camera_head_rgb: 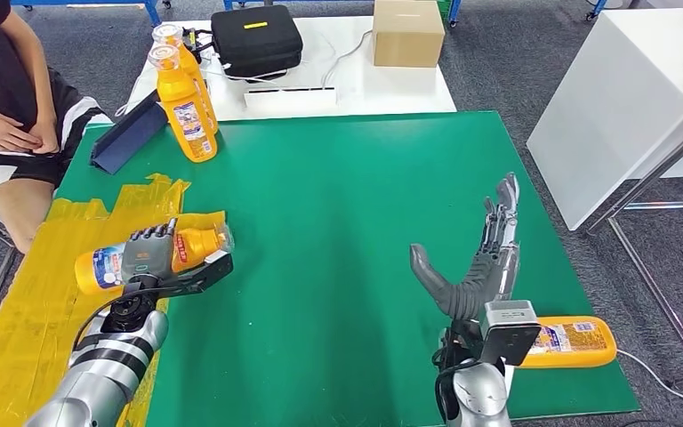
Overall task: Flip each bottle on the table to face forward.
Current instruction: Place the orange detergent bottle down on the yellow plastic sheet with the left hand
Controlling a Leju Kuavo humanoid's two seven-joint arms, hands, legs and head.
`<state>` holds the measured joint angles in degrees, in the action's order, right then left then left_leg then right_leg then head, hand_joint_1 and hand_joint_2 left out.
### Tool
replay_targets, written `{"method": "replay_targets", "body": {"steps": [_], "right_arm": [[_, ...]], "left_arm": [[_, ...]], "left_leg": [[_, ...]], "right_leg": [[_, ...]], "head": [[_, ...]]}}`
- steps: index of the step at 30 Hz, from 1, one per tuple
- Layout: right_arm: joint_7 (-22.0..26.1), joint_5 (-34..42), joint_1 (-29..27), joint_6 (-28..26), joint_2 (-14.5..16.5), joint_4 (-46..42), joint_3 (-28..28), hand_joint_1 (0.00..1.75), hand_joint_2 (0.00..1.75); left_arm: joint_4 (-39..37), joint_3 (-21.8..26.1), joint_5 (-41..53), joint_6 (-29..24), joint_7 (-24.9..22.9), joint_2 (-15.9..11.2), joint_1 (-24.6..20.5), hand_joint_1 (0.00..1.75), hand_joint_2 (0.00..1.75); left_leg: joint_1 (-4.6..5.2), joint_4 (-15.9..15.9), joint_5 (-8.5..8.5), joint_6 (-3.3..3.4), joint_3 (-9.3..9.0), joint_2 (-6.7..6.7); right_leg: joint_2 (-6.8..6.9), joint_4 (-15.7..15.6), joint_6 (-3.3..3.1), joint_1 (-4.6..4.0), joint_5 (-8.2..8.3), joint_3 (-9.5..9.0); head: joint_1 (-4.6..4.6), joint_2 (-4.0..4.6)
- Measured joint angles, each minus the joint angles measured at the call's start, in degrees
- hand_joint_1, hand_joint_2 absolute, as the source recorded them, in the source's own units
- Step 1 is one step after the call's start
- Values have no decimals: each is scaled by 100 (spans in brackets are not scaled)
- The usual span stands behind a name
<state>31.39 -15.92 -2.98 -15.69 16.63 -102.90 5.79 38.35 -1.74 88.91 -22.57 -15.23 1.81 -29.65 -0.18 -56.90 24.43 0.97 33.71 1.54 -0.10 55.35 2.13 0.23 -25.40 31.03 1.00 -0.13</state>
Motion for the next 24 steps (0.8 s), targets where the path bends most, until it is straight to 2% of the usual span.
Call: {"method": "replay_targets", "body": {"steps": [14,23,24], "right_arm": [[-1,-1,0,0,0,0,-67,0,175],[-48,-1,-17,2,0,14,-121,0,175],[-52,-2,-25,3,0,19,-130,0,175]], "left_arm": [[-179,92,0,-20,10,1,-71,0,0],[-116,203,-90,-255,368,19,-4,0,0],[-70,221,-141,-334,451,28,29,0,44]], "left_leg": [[0,0,0,0,0,0],[0,0,0,0,0,0],[0,0,0,0,1,0]], "right_leg": [[0,0,0,0,0,0],[0,0,0,0,0,0],[0,0,0,0,0,1]], "head": [[0,0],[0,0],[0,0]]}}
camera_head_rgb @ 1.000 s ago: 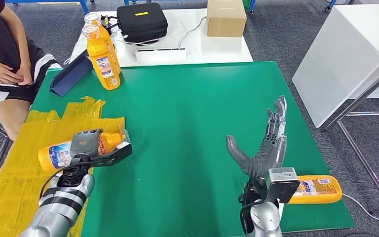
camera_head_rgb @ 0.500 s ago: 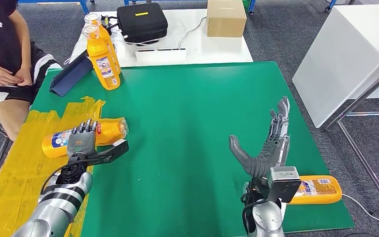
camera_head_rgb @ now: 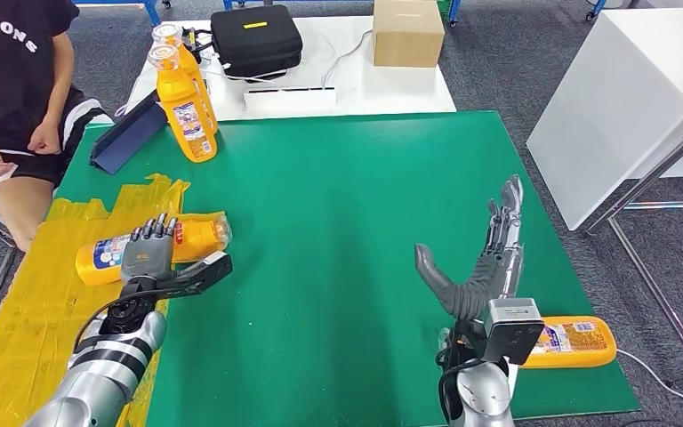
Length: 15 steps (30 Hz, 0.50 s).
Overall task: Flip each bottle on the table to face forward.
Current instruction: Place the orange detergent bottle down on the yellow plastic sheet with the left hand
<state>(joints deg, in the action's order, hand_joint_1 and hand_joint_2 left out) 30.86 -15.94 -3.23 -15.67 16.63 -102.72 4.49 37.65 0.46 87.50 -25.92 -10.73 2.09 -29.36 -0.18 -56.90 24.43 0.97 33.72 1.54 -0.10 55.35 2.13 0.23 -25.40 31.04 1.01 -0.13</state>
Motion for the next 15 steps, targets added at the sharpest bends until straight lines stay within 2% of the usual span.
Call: {"method": "replay_targets", "body": {"steps": [2,3,5,7,8,11,15], "right_arm": [[-1,-18,-18,2,0,9,-14,0,175],[6,-50,-30,-2,-1,13,-20,0,175],[46,-200,-70,-46,-14,19,-23,0,175],[93,-453,-128,-132,-58,21,-14,0,175],[104,-599,-160,-180,-92,20,-5,0,175],[43,-1132,-271,-281,-228,6,39,0,175],[-236,-1937,-427,-304,-466,-44,147,0,175]], "left_arm": [[180,36,-253,-167,286,26,112,0,131],[341,53,-547,-251,574,46,202,0,175],[925,72,-1682,-345,1556,111,521,0,175],[1923,48,-3240,-194,2604,206,1001,0,175],[2468,20,-3917,-40,2954,251,1252,0,175],[3983,-57,-5286,361,3541,344,1938,0,175],[5361,-68,-6108,612,3994,424,2624,0,175]], "left_leg": [[0,0,0,0,0,-1],[0,0,0,0,1,-2],[1,0,1,0,1,-4],[1,0,4,0,3,-7],[2,0,5,-1,4,-9],[2,0,12,-1,6,-15],[1,1,16,-3,4,-14]], "right_leg": [[-1,0,0,0,0,1],[-1,0,0,0,0,1],[-2,0,0,1,0,2],[-6,0,0,1,-1,4],[-9,-1,0,1,-2,6],[-14,-3,0,1,-3,11],[-16,-5,-3,0,-5,11]], "head": [[1,0],[1,0],[1,0],[1,0],[0,0],[0,0],[2,0]]}}
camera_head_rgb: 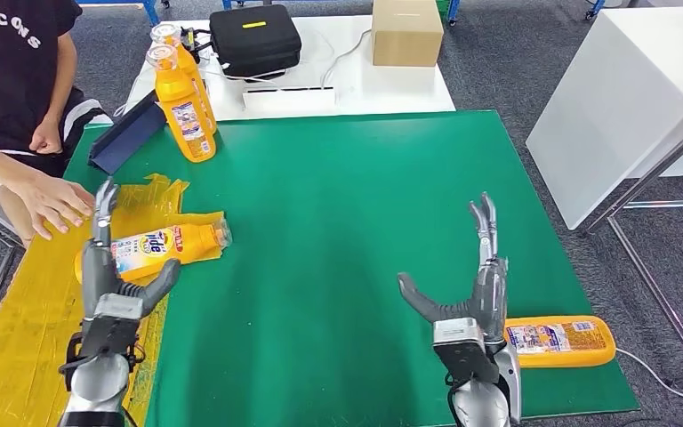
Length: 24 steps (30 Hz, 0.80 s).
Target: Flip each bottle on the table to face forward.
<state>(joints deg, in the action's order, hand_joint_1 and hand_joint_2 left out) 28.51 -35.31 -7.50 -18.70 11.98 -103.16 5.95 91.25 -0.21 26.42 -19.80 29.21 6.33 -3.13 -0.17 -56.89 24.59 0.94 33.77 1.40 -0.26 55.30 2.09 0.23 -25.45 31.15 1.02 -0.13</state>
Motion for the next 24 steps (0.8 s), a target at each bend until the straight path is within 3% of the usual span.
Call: {"method": "replay_targets", "body": {"steps": [5,10,13,17,24], "right_arm": [[-259,-527,-135,11,-297,-26,134,0,175],[-345,-649,-179,34,-453,-40,180,0,175],[-588,-1190,-220,34,-611,-45,222,0,175],[-879,-1800,-398,118,-1081,-98,181,0,175],[-809,-1695,-855,1143,-2078,-125,-644,0,175]], "left_arm": [[770,3,-223,71,191,118,420,0,175],[1042,9,-299,97,213,172,550,0,175],[1100,18,-518,262,234,188,586,0,175],[1103,46,-812,485,270,231,590,0,175],[849,78,-1184,791,371,261,369,0,175]], "left_leg": [[-1,1,-2,1,-3,5],[0,0,-5,4,-8,6],[1,0,-5,4,-9,7],[3,-1,-4,5,-7,12],[11,-2,-1,8,-6,11]], "right_leg": [[1,0,0,0,0,-6],[1,0,2,0,2,-13],[2,0,2,1,2,-12],[5,-2,3,3,2,-10],[5,-5,5,16,3,-9]], "head": [[-1,0],[-1,0],[0,0],[1,0],[1,0]]}}
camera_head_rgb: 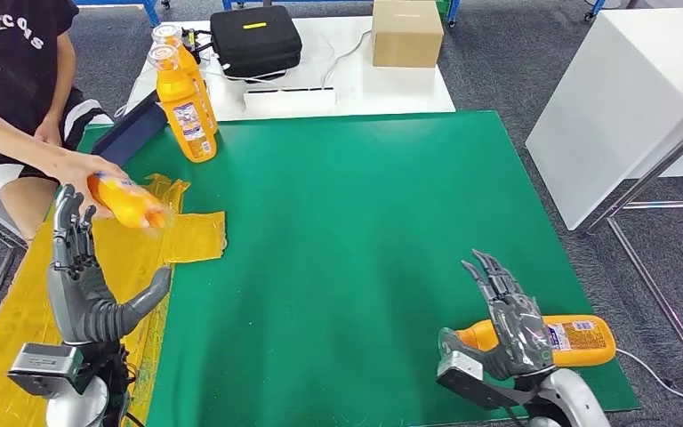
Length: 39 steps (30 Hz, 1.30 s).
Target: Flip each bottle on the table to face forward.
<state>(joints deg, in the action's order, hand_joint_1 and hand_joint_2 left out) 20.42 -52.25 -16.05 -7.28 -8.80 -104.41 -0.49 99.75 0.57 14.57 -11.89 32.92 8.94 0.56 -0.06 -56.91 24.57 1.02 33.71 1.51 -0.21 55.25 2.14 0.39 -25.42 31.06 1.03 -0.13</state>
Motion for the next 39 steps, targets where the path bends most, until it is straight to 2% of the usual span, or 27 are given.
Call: {"method": "replay_targets", "body": {"steps": [5,12,16,30,35,39], "right_arm": [[22,-234,-214,788,-541,181,-707,0,175],[-289,-729,-330,1091,-965,562,-1165,0,175],[-466,-973,-264,1076,-1034,852,-1246,0,175],[-499,-1014,-186,1078,-1081,1236,-1253,0,175],[-831,-1406,14,974,-1082,1626,-1246,0,175],[-880,-1527,178,871,-1058,1855,-1233,0,175]], "left_arm": [[-174,-39,-81,84,6,1,-202,0,175],[-231,-133,-185,141,-13,22,-277,0,175],[-231,-156,-223,188,-19,54,-277,0,175],[-231,-220,-231,196,-20,84,-276,0,175],[-231,-221,-227,186,-61,91,-269,0,175],[-234,-221,-218,205,-84,92,-269,0,175]], "left_leg": [[0,-1,0,1,-4,0],[0,-1,1,1,-4,-5],[-1,-1,1,1,-4,-4],[0,-1,0,1,-5,-2],[-1,-1,0,1,-7,-4],[-1,0,1,2,-18,-19]], "right_leg": [[-1,0,1,1,1,-4],[-2,0,1,0,1,-3],[-2,0,1,-1,1,-3],[-2,0,1,0,1,-6],[-2,0,1,-2,1,-7],[-8,0,1,-3,1,-14]], "head": [[0,0],[1,0],[2,0],[2,0],[2,0],[1,0]]}}
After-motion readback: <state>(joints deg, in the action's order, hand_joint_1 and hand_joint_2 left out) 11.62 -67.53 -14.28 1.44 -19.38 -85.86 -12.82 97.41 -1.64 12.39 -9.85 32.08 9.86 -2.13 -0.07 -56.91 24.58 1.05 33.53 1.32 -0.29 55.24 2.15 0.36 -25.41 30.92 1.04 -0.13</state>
